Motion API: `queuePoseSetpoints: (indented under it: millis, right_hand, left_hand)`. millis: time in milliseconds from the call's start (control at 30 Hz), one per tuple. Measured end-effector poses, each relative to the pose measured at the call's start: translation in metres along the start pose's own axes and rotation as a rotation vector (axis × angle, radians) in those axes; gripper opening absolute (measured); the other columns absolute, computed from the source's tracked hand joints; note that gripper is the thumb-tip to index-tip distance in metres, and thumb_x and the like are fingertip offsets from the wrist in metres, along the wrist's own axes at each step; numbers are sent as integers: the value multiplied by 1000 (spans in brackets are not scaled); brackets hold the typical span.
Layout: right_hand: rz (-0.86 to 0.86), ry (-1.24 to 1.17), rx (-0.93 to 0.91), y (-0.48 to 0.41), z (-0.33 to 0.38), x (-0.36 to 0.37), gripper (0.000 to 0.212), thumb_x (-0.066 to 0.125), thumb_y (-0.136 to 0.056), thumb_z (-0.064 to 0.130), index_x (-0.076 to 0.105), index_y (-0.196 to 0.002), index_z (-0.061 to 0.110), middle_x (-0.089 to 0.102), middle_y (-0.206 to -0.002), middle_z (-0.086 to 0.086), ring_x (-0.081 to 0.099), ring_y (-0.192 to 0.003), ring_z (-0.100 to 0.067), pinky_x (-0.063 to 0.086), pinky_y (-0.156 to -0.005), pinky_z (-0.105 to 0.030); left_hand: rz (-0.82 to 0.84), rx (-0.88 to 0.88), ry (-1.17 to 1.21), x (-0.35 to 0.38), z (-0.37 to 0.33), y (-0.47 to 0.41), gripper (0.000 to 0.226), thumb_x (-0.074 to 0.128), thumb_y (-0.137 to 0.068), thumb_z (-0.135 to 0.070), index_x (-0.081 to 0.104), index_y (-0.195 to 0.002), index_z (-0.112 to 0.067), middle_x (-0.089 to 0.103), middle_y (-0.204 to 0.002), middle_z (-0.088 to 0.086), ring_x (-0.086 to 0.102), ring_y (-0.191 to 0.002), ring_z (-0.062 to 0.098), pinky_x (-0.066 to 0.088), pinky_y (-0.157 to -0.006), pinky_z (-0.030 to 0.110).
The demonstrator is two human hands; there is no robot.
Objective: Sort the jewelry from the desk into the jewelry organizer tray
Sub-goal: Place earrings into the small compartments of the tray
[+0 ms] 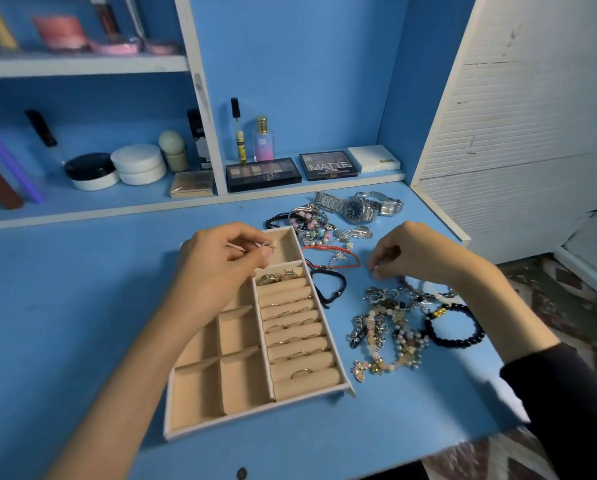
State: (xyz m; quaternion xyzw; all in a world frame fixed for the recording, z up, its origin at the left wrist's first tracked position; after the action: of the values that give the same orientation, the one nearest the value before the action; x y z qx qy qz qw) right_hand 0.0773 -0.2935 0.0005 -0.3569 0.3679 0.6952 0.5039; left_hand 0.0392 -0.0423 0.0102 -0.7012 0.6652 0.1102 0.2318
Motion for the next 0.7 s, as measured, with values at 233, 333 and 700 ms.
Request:
queuePoseSetpoints:
  millis: [233, 333, 700]
  right_hand:
    - [-300, -185, -106, 10, 37, 4, 12, 74, -75, 14, 73, -75, 25, 65, -63, 10, 51, -51, -7, 37, -47, -10]
    - [-293, -364, -190, 13, 67, 9, 8, 74, -76, 14, 75, -81, 21, 68, -68, 7, 54, -54, 0, 38, -49, -5]
    - [-158, -336, -324, 4, 131, 48, 18, 66, -82, 11, 74, -96, 20, 73, -81, -4, 65, -69, -20, 49, -63, -23]
  left_hand:
    - [-63, -35, -92, -40, 18, 10, 16, 70, -78, -12, 70, -73, -27, 71, -70, -5, 69, -69, 13, 56, -74, 34]
    - [-50, -23, -182, -48, 25, 15, 20, 72, -76, -13, 67, -70, -31, 70, -72, -7, 65, -66, 6, 53, -73, 19]
    - [63, -102, -541, -54, 34, 24, 10, 66, -82, -26, 73, -89, -26, 72, -86, -7, 61, -89, 14, 48, -79, 27]
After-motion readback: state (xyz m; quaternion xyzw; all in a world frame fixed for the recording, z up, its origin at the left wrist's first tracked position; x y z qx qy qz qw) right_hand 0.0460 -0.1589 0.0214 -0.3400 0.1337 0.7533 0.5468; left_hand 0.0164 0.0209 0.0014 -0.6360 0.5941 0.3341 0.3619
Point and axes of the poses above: each hand's wrist, its own y-axis away from the middle knuckle, its own x-axis out of the palm, z = x × y, the point moved 2 cm from there along -y, towards the middle knuckle
